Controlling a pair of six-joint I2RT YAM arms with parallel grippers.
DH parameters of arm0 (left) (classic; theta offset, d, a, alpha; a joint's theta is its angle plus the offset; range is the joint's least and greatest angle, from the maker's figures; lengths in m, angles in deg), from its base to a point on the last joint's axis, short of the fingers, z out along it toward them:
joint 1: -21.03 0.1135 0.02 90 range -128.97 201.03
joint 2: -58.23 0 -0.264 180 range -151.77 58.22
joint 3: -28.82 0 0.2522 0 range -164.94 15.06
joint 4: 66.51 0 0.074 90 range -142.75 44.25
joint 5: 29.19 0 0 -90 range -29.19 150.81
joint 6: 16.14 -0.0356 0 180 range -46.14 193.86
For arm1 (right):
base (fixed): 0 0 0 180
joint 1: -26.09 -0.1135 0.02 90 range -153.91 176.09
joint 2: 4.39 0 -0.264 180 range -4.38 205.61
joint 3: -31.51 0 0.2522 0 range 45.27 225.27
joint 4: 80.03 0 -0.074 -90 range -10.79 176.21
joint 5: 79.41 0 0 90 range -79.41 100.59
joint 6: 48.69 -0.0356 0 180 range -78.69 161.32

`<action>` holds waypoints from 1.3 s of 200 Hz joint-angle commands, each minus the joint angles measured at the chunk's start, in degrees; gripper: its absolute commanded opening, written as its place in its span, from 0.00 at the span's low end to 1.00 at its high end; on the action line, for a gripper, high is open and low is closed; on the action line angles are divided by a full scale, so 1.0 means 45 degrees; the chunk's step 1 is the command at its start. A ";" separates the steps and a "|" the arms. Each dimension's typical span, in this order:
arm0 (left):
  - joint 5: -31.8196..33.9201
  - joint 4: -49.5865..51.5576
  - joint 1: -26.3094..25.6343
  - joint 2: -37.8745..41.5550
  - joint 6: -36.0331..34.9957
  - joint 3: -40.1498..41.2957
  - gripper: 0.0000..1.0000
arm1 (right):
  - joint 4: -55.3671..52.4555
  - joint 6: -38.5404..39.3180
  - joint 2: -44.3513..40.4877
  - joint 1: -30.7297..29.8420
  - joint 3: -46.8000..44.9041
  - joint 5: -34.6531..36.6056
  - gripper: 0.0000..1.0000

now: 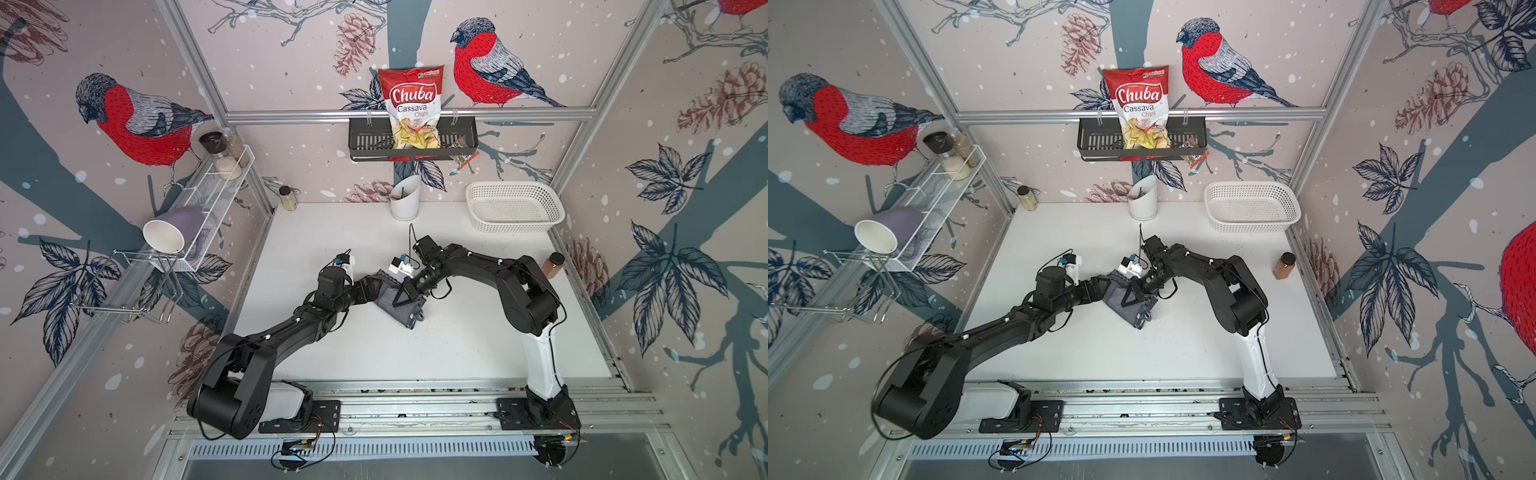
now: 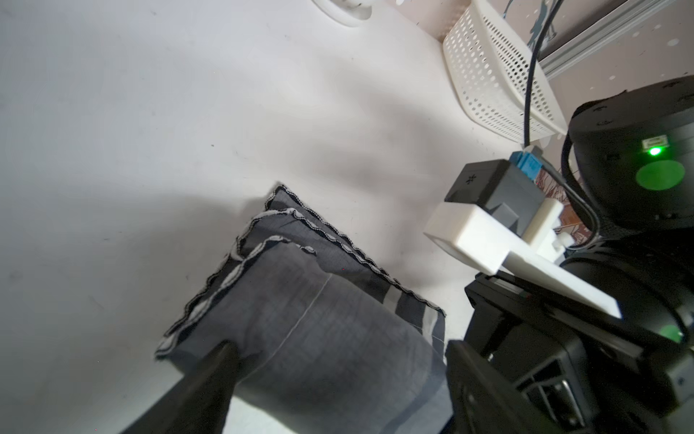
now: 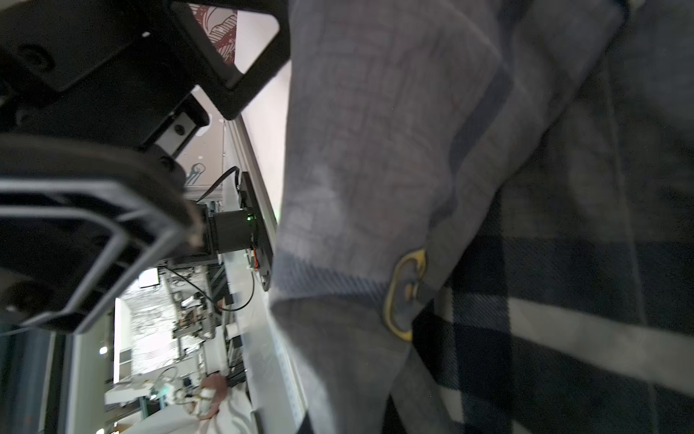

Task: Roll up the pillowcase
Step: Roll the pillowcase at the center of the board.

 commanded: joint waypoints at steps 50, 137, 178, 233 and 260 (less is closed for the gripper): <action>0.1511 0.0127 -0.0091 -0.2126 -0.0262 -0.0649 0.60 | 0.1528 -0.1085 -0.1943 0.0100 -0.0902 0.4313 0.80; 0.1825 0.0507 -0.0074 -0.2443 -0.0010 -0.0857 0.61 | 1.0230 0.6888 -0.6064 -0.7930 -0.7508 2.2527 1.00; 0.2137 0.0448 -0.0077 -0.1953 0.0195 -0.0454 0.62 | 0.8468 0.5861 -0.3751 -0.7527 -0.6087 2.2069 0.79; 0.4143 0.2282 -0.0039 -0.0130 0.0854 -0.0571 0.85 | 0.4806 0.3444 -0.4355 -0.5417 -0.4766 1.5434 0.00; 0.4934 0.2910 -0.0013 0.0670 0.1140 -0.0402 0.86 | 0.3576 0.2087 -0.4687 -0.3686 -0.4075 1.1284 0.00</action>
